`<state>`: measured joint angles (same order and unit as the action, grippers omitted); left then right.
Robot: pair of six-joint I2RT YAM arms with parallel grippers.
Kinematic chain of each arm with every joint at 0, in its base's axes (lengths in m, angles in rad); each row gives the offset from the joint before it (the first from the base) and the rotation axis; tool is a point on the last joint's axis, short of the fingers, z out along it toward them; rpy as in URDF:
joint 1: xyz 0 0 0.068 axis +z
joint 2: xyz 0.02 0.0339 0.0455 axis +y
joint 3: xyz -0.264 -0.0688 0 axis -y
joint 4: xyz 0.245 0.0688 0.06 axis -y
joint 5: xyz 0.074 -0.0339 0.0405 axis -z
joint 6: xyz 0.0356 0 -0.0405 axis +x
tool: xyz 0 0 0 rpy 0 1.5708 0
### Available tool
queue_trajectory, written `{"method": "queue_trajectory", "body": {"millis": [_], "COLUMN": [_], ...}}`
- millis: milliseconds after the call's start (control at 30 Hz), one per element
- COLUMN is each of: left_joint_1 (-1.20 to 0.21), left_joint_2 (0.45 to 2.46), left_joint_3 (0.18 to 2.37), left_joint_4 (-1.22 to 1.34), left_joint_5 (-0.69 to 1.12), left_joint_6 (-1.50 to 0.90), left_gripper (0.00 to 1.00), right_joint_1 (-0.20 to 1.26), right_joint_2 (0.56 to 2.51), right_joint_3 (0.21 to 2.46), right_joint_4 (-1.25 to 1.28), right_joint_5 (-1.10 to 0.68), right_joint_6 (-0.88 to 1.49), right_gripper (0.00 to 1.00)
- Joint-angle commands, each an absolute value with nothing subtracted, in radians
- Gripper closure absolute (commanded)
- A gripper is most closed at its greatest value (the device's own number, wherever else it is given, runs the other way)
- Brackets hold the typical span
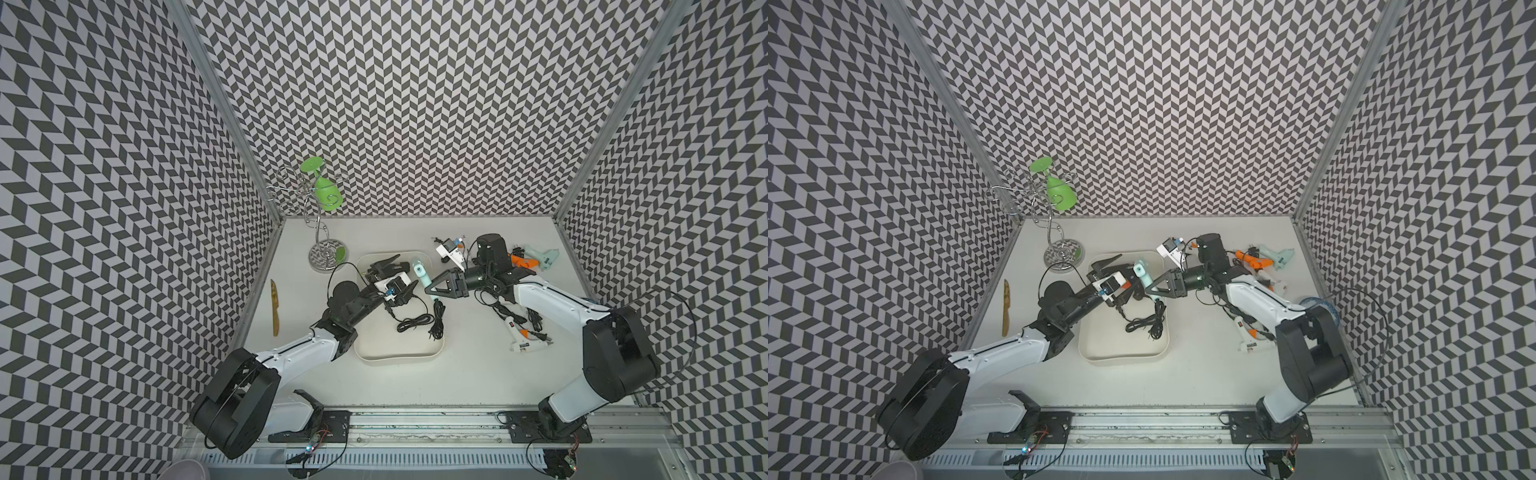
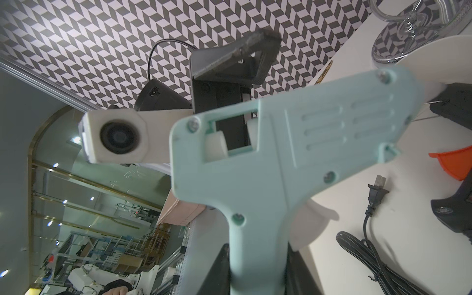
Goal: Put the hot melt glue gun into the storage box
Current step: Place the hot melt adhesive gun in the storage box.
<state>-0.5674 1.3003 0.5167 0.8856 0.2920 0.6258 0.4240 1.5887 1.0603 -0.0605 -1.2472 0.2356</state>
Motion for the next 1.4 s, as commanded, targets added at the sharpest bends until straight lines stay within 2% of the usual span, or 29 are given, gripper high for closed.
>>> {"method": "queue_trajectory", "body": {"millis": [0, 233, 300, 333, 367, 467, 767, 933, 1067, 1100, 1200, 1300, 1367], "left_joint_1": [-0.584, -0.597, -0.598, -0.598, -0.598, -0.598, -0.609, -0.614, -0.614, -0.614, -0.613, -0.61, -0.601], "left_joint_2": [1.321, 1.345, 1.352, 1.355, 1.355, 1.368, 1.358, 1.329, 1.28, 1.269, 1.24, 1.203, 1.18], "left_joint_3": [0.533, 0.545, 0.546, 0.547, 0.548, 0.558, 0.577, 0.56, 0.527, 0.525, 0.545, 0.556, 0.58], "left_joint_4": [0.97, 1.002, 1.026, 1.034, 1.038, 1.071, 1.052, 1.014, 0.968, 0.942, 0.818, 0.735, 0.65], "left_joint_5": [0.327, 0.36, 0.361, 0.365, 0.373, 0.371, 0.389, 0.358, 0.286, 0.25, 0.054, -0.164, -0.266], "left_joint_6": [0.664, 0.654, 0.642, 0.639, 0.64, 0.64, 0.637, 0.634, 0.628, 0.624, 0.572, 0.494, 0.449], "left_gripper": [0.2, 0.28, 0.34, 0.38, 0.4, 0.5, 0.72, 0.78, 0.74, 0.69, 0.39, 0.25, 0.21], "right_joint_1": [0.441, 0.467, 0.474, 0.475, 0.478, 0.489, 0.498, 0.498, 0.498, 0.498, 0.498, 0.497, 0.498], "right_joint_2": [1.55, 1.558, 1.561, 1.562, 1.565, 1.571, 1.587, 1.614, 1.65, 1.668, 1.728, 1.803, 1.857], "right_joint_3": [1.071, 1.077, 1.077, 1.077, 1.078, 1.081, 1.085, 1.101, 1.122, 1.128, 1.137, 1.141, 1.161], "right_joint_4": [-0.005, -0.007, -0.007, -0.006, -0.005, -0.002, -0.002, -0.047, -0.078, -0.068, 0.04, 0.198, 0.249], "right_joint_5": [-1.268, -1.268, -1.268, -1.448, -1.451, -1.453, -1.455, -1.438, -1.413, -1.406, -1.385, -1.376, -1.369], "right_joint_6": [0.237, 0.237, 0.237, 0.507, 0.524, 0.528, 0.525, 0.48, 0.443, 0.448, 0.525, 0.643, 0.683], "right_gripper": [0.79, 0.79, 0.79, 0.75, 0.75, 0.74, 0.73, 0.72, 0.75, 0.76, 0.79, 0.8, 0.8]}}
